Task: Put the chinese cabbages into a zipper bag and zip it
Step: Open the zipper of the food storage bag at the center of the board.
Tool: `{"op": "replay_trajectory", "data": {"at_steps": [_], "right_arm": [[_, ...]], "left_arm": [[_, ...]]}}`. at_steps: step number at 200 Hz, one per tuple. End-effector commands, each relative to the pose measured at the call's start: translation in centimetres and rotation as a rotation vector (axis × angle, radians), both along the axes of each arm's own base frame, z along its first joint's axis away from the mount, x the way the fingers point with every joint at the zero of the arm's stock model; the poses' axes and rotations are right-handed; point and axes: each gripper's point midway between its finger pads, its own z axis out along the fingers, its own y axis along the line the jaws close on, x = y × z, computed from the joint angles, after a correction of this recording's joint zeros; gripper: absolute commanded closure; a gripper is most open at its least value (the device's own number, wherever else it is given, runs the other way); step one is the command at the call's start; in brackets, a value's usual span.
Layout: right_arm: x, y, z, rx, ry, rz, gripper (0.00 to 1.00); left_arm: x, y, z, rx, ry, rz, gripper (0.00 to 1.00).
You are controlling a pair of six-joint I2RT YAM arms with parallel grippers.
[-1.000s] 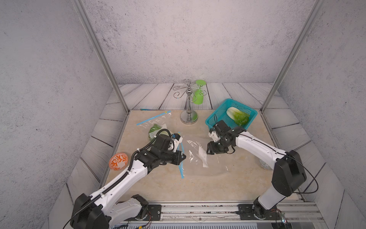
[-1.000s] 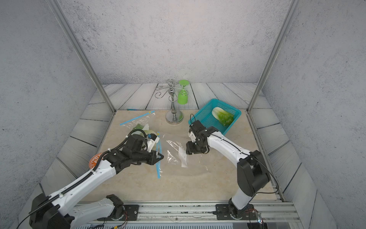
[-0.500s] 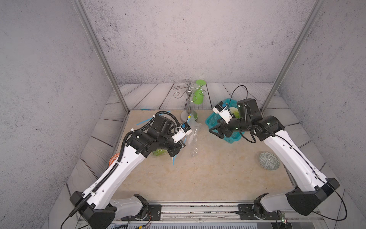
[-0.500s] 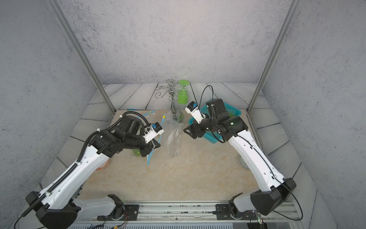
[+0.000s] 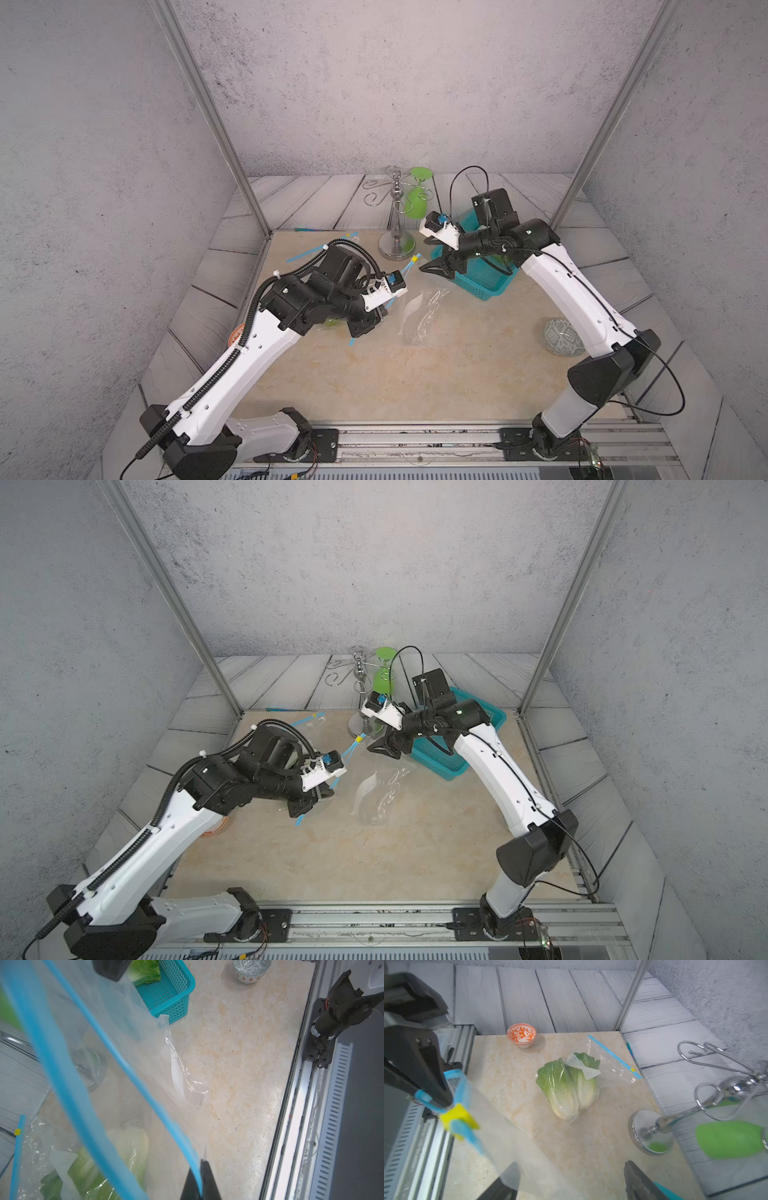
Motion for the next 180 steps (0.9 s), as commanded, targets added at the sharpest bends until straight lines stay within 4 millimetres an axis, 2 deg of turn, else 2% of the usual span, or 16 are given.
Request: {"op": "replay_trajectory", "data": {"at_steps": [1, 10, 29, 54, 77, 96, 112, 123, 138, 152, 173, 180], "right_arm": [[-4.7, 0.5, -1.1, 0.026, 0.179, 0.24, 0.4], [-5.1, 0.7, -1.1, 0.045, 0.225, 0.265, 0.53], [-5.7, 0.8, -1.5, 0.07, 0.263, 0.285, 0.63], [-5.1, 1.1, -1.7, 0.112, 0.239, 0.228, 0.78], [-3.8, 1.0, -1.2, 0.181, 0.202, 0.15, 1.0], [-2.7, 0.7, -0.9, 0.208, 0.151, 0.062, 1.0], [-0.5, 0.0, -0.9, 0.212, 0.08, -0.094, 1.0], [1.1, -0.8, -0.6, 0.218, 0.036, -0.213, 1.0], [2.5, -1.9, 0.6, 0.249, -0.015, -0.343, 1.0], [3.9, -3.2, 1.9, 0.306, -0.061, -0.476, 1.0], [5.4, -5.0, 3.7, 0.388, -0.129, -0.628, 1.0], [5.6, -5.4, 4.2, 0.42, -0.142, -0.667, 1.0]], "left_arm": [[1.0, -0.1, 0.2, 0.04, -0.072, -0.021, 1.0], [2.1, -0.1, 0.3, 0.046, -0.094, 0.02, 1.0], [4.4, 0.1, 1.1, 0.049, -0.153, 0.11, 1.0], [6.5, -0.2, 3.0, 0.014, -0.213, 0.18, 1.0], [7.4, -0.8, 3.9, -0.005, -0.208, 0.211, 1.0], [8.2, -0.7, 4.3, -0.004, -0.2, 0.263, 1.0], [8.3, -0.8, 6.1, -0.059, -0.187, 0.303, 0.93], [8.0, -1.2, 8.0, -0.135, -0.165, 0.329, 0.82], [7.3, -1.6, 9.9, -0.24, -0.107, 0.369, 0.61], [6.7, -1.9, 11.1, -0.307, -0.063, 0.383, 0.51], [7.1, -0.9, 13.8, -0.404, -0.016, 0.481, 0.49], [7.5, -0.4, 14.6, -0.451, 0.017, 0.531, 0.51]]}}
